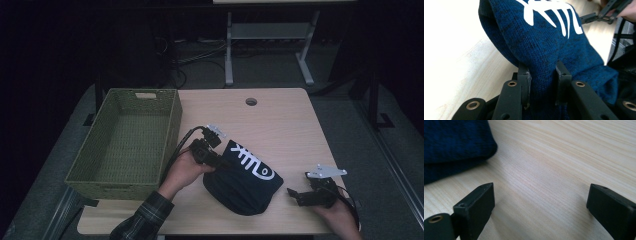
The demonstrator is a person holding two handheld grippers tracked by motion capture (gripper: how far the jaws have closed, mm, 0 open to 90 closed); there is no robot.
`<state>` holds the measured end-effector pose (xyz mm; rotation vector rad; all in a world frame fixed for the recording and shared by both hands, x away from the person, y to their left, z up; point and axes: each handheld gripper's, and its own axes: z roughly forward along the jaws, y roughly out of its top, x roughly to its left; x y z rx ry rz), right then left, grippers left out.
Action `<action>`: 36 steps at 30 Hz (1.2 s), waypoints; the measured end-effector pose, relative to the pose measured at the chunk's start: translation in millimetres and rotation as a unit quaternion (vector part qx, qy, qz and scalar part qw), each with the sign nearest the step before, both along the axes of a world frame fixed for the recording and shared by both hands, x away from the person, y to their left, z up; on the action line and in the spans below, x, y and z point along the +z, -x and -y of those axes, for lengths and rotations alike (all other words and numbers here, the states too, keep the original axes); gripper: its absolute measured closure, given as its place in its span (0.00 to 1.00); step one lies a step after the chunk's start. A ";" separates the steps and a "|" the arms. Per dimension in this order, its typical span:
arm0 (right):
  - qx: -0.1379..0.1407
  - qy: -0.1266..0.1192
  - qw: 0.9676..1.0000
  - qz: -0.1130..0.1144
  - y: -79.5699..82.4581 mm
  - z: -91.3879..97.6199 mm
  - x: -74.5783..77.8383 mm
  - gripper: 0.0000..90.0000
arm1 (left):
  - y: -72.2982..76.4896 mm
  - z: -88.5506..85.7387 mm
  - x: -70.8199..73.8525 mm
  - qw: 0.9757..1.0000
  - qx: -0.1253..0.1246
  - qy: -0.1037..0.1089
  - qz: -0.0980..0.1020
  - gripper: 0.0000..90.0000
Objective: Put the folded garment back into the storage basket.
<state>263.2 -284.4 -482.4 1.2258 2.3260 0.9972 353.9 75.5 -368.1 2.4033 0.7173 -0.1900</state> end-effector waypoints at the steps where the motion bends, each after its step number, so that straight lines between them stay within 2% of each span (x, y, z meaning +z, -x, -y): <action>1: 0.000 0.000 1.000 0.000 -0.1 0.0 0.0 0.08 | 0.0 -0.3 3.1 1.000 -0.001 0.001 -0.001 0.80; 9: 0.000 -0.001 1.000 -0.001 0.1 -0.1 0.1 0.08 | -0.2 -3.3 28.4 1.000 -0.005 0.002 0.002 0.81; 17: 0.000 -0.001 1.000 -0.001 0.2 -0.1 0.1 0.08 | 0.3 -11.1 53.7 1.000 -0.003 0.004 0.017 0.81; 27: 0.000 -0.001 1.000 0.000 0.2 -0.1 0.2 0.08 | 1.9 -31.4 78.8 0.999 0.005 0.004 0.031 0.81; 36: -0.001 -0.001 1.000 0.000 0.2 -0.1 0.2 0.08 | 1.8 -61.4 97.7 0.999 0.028 0.012 0.040 0.81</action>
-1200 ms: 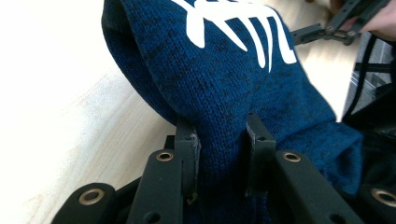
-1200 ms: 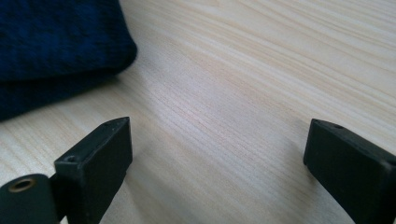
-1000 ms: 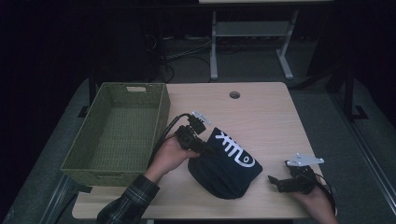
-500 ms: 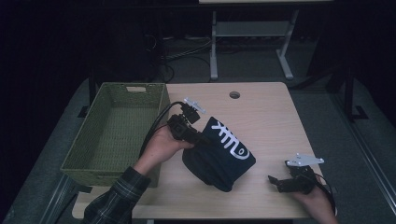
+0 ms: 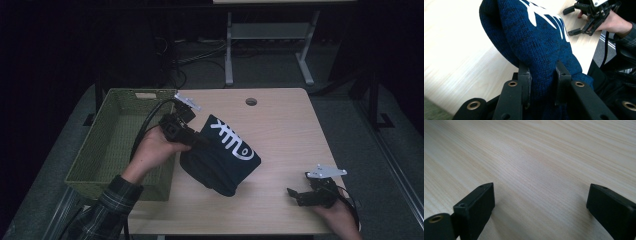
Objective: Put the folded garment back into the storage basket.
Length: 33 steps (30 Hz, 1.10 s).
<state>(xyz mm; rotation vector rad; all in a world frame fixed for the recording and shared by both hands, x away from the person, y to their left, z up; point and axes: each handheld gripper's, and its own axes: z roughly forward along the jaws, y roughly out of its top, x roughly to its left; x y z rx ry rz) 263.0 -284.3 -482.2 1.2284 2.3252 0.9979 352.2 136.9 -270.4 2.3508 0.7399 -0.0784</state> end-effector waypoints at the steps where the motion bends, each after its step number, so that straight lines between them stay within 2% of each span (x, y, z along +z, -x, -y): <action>1: 0.000 0.000 1.000 0.000 0.0 0.0 0.0 0.08 | 0.2 -4.8 3.2 1.000 0.003 0.001 0.002 0.81; 12: -0.001 0.000 1.000 0.001 -0.4 -0.1 -0.1 0.09 | 7.5 -47.6 34.3 0.999 0.042 0.008 0.020 0.81; 22: -0.003 0.000 1.000 0.001 -0.7 -0.3 -0.1 0.09 | 13.7 -76.8 57.5 0.997 0.067 0.008 0.031 0.81; 27: -0.005 0.000 1.000 0.000 -0.8 -0.5 0.0 0.09 | 17.3 -92.8 66.9 0.996 0.083 0.007 0.037 0.81; 33: -0.006 0.000 1.000 0.000 -1.2 -0.7 0.0 0.09 | 22.7 -113.9 78.6 0.993 0.107 0.011 0.048 0.81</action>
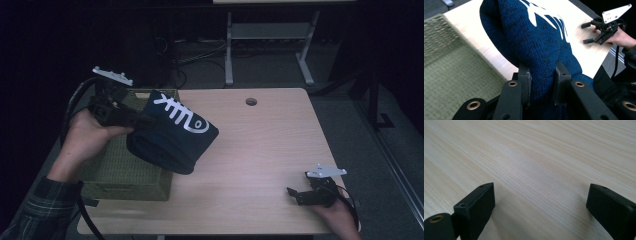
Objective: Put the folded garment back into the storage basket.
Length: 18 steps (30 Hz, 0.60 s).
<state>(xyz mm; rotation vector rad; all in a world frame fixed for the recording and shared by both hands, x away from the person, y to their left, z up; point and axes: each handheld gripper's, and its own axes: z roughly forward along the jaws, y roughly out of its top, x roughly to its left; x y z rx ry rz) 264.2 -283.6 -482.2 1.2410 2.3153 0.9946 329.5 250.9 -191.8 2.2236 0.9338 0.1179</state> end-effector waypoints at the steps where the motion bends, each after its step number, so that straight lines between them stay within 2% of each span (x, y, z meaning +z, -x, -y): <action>1: 0.000 0.000 1.000 0.000 0.0 0.0 0.0 0.09 | 1.0 -4.0 1.8 1.000 0.005 0.002 0.001 0.81; 10: 0.000 0.001 1.000 0.001 -0.3 0.0 -0.1 0.09 | 6.9 -42.3 14.8 0.999 0.047 0.003 0.010 0.81; 18: 0.000 0.001 1.000 0.001 -0.6 0.0 -0.1 0.09 | 12.7 -70.1 13.8 0.997 0.077 0.006 0.008 0.81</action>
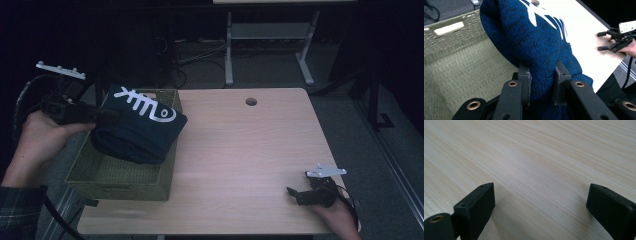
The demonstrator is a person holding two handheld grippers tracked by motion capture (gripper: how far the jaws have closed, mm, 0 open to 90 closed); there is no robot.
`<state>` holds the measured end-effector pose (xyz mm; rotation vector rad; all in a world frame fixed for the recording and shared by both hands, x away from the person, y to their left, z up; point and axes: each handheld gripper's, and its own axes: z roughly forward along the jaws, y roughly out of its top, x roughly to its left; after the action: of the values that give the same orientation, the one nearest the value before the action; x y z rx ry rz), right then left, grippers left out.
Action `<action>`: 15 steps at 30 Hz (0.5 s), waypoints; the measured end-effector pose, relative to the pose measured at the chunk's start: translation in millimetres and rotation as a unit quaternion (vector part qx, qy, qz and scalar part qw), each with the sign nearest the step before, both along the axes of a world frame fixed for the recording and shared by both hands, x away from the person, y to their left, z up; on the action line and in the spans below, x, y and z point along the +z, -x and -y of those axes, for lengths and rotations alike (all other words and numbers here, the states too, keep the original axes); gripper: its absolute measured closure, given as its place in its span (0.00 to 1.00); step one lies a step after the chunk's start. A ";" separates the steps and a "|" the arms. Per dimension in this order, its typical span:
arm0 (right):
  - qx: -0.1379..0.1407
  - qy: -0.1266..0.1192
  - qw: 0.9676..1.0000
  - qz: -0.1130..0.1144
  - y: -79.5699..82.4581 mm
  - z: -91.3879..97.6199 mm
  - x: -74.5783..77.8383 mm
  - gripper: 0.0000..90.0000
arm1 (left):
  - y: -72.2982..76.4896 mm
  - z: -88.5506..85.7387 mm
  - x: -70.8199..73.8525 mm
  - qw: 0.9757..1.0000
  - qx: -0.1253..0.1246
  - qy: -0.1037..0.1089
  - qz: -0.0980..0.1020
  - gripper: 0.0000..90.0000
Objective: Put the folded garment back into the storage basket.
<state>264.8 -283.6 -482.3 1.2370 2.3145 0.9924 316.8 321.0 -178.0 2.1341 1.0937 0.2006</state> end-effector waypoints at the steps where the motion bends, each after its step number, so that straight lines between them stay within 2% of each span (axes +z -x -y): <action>1: -0.001 -0.001 1.000 -0.001 0.2 -0.1 0.1 0.09 | 0.8 -2.3 -0.5 1.000 0.004 0.000 0.000 0.81; 8: -0.001 -0.001 1.000 -0.002 0.0 -0.3 0.3 0.09 | 4.7 -16.4 -7.3 1.000 0.018 0.002 -0.007 0.81; 15: -0.003 -0.001 1.000 -0.001 -0.3 -0.5 0.1 0.09 | 3.4 -29.5 -26.3 0.999 0.037 0.016 -0.022 0.81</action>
<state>265.1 -283.1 -482.2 1.2464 2.3102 0.9911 313.4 350.5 -204.3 2.0804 1.1948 0.1696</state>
